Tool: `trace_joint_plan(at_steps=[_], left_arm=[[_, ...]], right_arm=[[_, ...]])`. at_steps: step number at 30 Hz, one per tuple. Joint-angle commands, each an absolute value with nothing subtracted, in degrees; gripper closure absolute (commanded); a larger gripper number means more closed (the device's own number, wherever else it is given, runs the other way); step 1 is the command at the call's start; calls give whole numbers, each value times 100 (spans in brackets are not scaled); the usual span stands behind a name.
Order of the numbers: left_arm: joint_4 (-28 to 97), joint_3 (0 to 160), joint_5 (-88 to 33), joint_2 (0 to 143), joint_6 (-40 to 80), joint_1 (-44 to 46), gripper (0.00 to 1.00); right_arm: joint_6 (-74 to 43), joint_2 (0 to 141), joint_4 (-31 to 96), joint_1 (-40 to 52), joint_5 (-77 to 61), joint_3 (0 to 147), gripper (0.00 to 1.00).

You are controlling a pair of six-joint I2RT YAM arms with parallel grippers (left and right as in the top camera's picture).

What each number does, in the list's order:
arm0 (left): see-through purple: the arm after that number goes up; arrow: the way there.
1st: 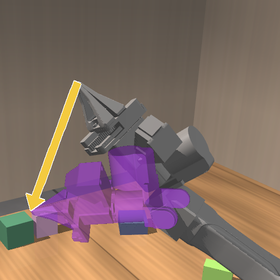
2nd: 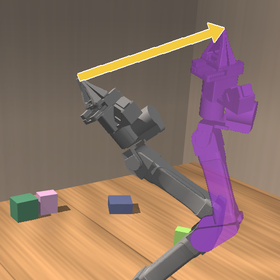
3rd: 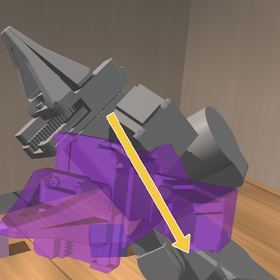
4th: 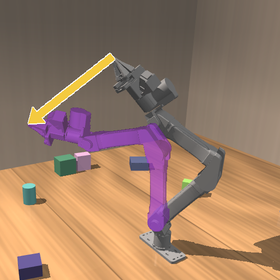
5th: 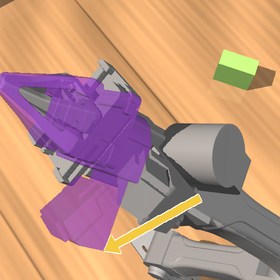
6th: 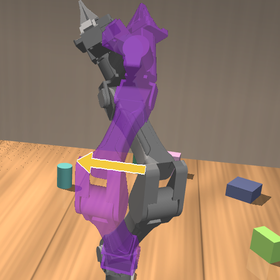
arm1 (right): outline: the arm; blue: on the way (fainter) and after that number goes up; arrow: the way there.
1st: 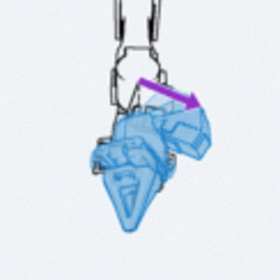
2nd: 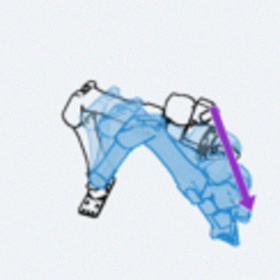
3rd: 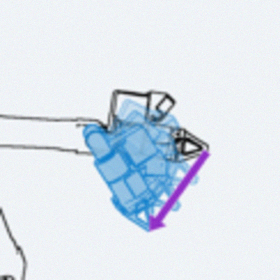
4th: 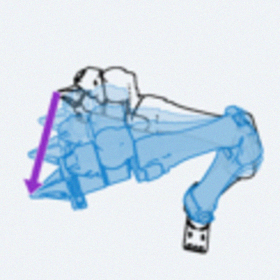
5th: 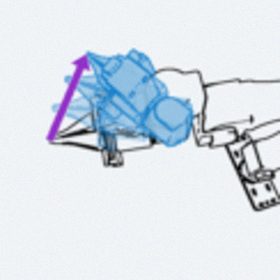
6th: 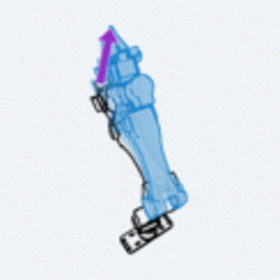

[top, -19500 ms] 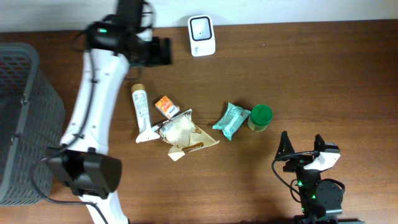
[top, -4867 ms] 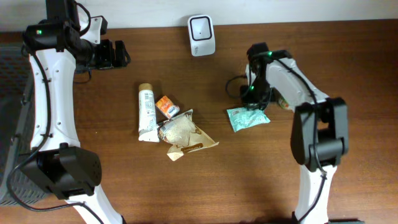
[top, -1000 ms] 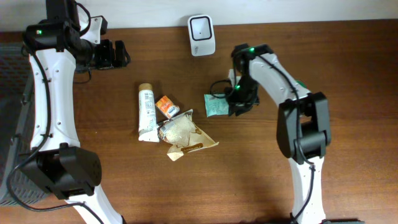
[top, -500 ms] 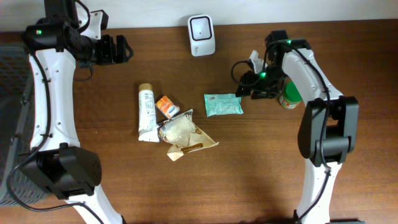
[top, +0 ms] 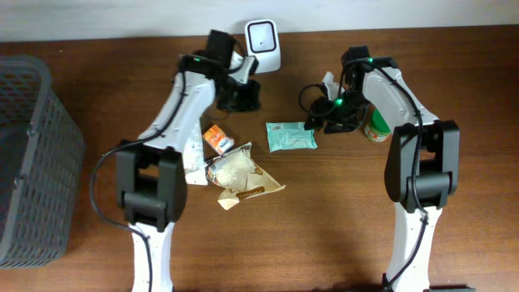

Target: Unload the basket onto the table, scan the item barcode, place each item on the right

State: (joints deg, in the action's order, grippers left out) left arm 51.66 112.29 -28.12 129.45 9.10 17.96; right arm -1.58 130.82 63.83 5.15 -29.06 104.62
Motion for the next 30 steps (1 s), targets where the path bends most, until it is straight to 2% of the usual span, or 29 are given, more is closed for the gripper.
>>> trace_joint_plan(at_steps=[1,8,11,23,30], left_arm=[[5030,11220,-3218,13441,1455,2073,100],[4971,11017,-3177,13598,2062,2128,100],[5019,11017,-3839,13598,1968,2128,100],[5054,10779,-3433,14265,2565,2128,100],[5033,10779,-3428,14293,2567,2128,100]], right_arm=[[-198,13168,6322,569,-2980,10285,40],[-307,13168,6165,569,-3004,10162,40],[-346,13168,6165,569,-3004,10162,40],[-390,13168,6143,572,-3135,10162,40],[-388,13640,5763,779,-3999,10141,47]])
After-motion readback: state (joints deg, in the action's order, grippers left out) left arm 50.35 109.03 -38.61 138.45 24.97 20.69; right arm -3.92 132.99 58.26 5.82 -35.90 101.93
